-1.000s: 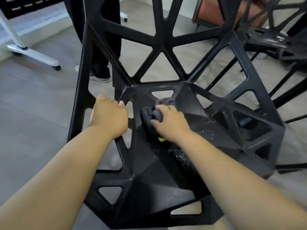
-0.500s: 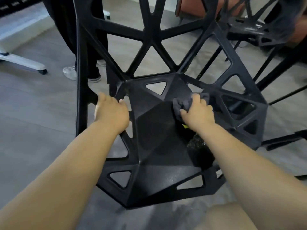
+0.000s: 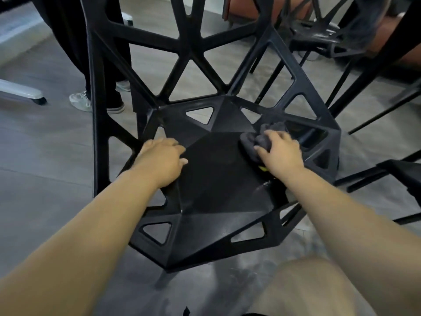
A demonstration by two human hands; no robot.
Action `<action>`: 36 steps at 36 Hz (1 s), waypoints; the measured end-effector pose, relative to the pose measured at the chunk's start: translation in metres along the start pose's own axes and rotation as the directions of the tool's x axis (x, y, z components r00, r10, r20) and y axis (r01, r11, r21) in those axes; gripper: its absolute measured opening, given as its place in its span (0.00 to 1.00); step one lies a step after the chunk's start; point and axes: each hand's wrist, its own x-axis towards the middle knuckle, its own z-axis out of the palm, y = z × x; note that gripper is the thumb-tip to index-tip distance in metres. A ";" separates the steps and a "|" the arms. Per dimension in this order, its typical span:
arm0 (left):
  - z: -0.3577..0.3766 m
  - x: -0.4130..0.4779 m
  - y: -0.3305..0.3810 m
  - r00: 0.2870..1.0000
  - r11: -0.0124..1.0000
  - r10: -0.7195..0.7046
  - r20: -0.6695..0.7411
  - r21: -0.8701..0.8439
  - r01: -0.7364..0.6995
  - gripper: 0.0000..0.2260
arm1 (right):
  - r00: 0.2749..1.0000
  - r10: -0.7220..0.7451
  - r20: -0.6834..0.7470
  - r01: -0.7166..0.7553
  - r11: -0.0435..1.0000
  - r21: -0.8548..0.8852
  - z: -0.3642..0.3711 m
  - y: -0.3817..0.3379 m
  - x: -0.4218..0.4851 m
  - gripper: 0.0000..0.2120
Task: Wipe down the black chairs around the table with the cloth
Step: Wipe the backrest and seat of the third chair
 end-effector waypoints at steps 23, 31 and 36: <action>0.013 0.015 0.028 0.998 0.997 -0.068 0.006 -0.035 0.068 0.15 | 0.993 0.016 -0.116 -0.031 0.992 -0.126 0.005 -0.003 0.056 0.26; 0.015 0.018 0.049 0.994 0.993 -0.104 -0.044 0.051 0.106 0.15 | 0.738 -0.651 0.177 0.591 0.751 0.296 0.017 -0.026 0.028 0.27; 0.014 0.018 0.057 0.991 0.990 -0.135 -0.011 0.032 0.136 0.18 | 0.902 -0.431 0.032 0.427 0.876 -0.226 -0.018 0.047 0.072 0.25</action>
